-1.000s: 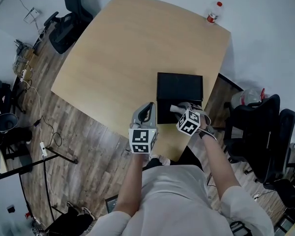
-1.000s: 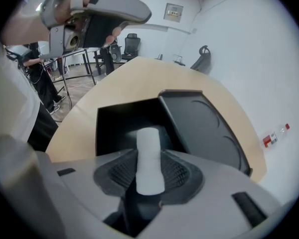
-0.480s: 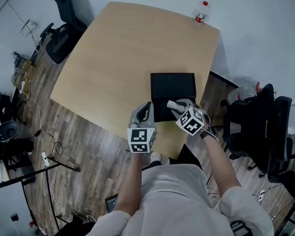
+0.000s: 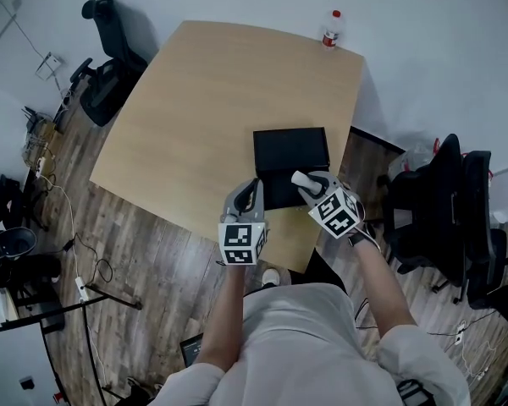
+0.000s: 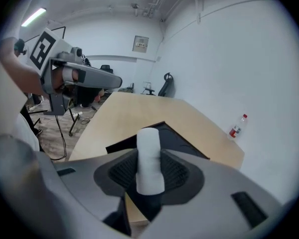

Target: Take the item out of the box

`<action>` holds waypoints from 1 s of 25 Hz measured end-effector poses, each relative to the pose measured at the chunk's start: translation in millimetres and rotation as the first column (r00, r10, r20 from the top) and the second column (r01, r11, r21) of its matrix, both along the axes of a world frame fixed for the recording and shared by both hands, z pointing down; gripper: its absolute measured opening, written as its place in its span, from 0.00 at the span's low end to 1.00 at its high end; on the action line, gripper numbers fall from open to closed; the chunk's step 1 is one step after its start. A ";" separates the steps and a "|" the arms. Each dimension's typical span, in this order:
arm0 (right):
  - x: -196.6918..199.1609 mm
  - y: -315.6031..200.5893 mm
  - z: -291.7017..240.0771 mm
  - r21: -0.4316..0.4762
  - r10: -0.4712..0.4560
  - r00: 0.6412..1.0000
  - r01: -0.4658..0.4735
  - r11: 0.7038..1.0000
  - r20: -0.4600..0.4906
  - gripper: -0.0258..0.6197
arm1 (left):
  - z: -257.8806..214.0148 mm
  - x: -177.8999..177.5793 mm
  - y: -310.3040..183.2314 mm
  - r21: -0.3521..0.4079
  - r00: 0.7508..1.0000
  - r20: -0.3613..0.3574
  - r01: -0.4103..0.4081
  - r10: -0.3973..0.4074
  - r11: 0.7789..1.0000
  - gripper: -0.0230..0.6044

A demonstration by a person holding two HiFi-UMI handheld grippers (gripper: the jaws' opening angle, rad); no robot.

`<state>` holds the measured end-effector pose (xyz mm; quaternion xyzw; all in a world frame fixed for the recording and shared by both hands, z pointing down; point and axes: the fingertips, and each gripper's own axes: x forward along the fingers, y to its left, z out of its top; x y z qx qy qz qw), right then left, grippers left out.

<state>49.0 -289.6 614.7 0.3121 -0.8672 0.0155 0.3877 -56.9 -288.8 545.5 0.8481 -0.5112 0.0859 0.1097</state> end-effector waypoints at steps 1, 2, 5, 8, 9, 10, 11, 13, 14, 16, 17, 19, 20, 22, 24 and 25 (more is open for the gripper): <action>2.2 1.5 -4.9 0.011 0.013 1.000 -0.013 1.000 0.009 0.26 | -2.4 -0.1 1.4 0.006 1.000 -0.001 -0.002 0.002 1.000 0.05; 4.5 3.3 -9.5 0.020 0.027 0.999 -0.027 0.999 0.020 0.26 | -4.9 0.0 2.7 0.012 1.000 -0.001 -0.004 0.004 1.000 0.05; 13.5 7.2 -26.6 0.052 0.067 0.996 -0.069 0.996 0.051 0.26 | -13.0 2.3 4.8 0.031 1.000 -0.003 -0.012 0.013 0.999 0.05; 25.4 9.7 -46.8 0.093 0.120 0.989 -0.128 0.987 0.084 0.26 | -21.1 7.6 5.8 0.046 1.000 -0.008 -0.028 0.028 0.999 0.05; 29.5 11.4 -52.7 0.108 0.137 0.986 -0.147 0.983 0.094 0.26 | -22.9 9.6 7.3 0.049 0.999 -0.008 -0.033 0.033 0.998 0.05; 33.2 13.7 -58.0 0.121 0.152 0.983 -0.164 0.979 0.105 0.26 | -24.5 11.2 9.5 0.051 0.999 -0.009 -0.037 0.037 0.998 0.05; 36.2 16.1 -63.2 0.133 0.162 0.980 -0.177 0.975 0.115 0.26 | -26.3 12.5 11.8 0.054 0.999 -0.011 -0.041 0.041 0.998 0.05; 41.6 21.1 -73.5 0.159 0.178 0.977 -0.196 0.968 0.120 0.26 | -30.6 13.9 16.0 0.064 0.999 -0.012 -0.046 0.047 0.997 0.05; 43.9 23.9 -78.2 0.172 0.185 0.976 -0.204 0.964 0.116 0.26 | -32.5 14.0 17.6 0.070 0.999 -0.011 -0.046 0.047 0.996 0.05; 46.9 30.4 -86.9 0.199 0.194 0.975 -0.212 0.957 0.106 0.26 | -34.9 12.3 21.0 0.080 0.999 -0.009 -0.039 0.040 0.996 0.05; 47.0 34.2 -90.7 0.207 0.197 0.974 -0.216 0.954 0.110 0.26 | -35.3 10.8 23.0 0.082 0.999 -0.008 -0.036 0.037 0.996 0.05; 46.0 41.6 -98.4 0.223 0.202 0.972 -0.225 0.949 0.122 0.26 | -35.8 7.4 27.4 0.084 0.999 -0.007 -0.034 0.035 0.996 0.05; 45.7 44.8 -102.5 0.232 0.205 0.970 -0.230 0.945 0.130 0.26 | -36.4 6.0 29.4 0.086 0.999 -0.007 -0.034 0.034 0.996 0.05; 46.1 50.9 -109.6 0.240 0.220 0.962 -0.255 0.937 0.165 0.26 | -38.0 4.8 33.0 0.091 0.999 -0.006 -0.034 0.034 0.995 0.05; 47.5 56.6 -115.6 0.234 0.245 0.943 -0.296 0.926 0.226 0.26 | -39.3 4.6 36.6 0.096 0.999 -0.004 -0.035 0.036 0.995 0.05; 48.6 59.2 -118.4 0.226 0.260 0.930 -0.320 0.920 0.259 0.26 | -39.9 4.1 38.4 0.098 0.999 -0.004 -0.035 0.036 0.995 0.05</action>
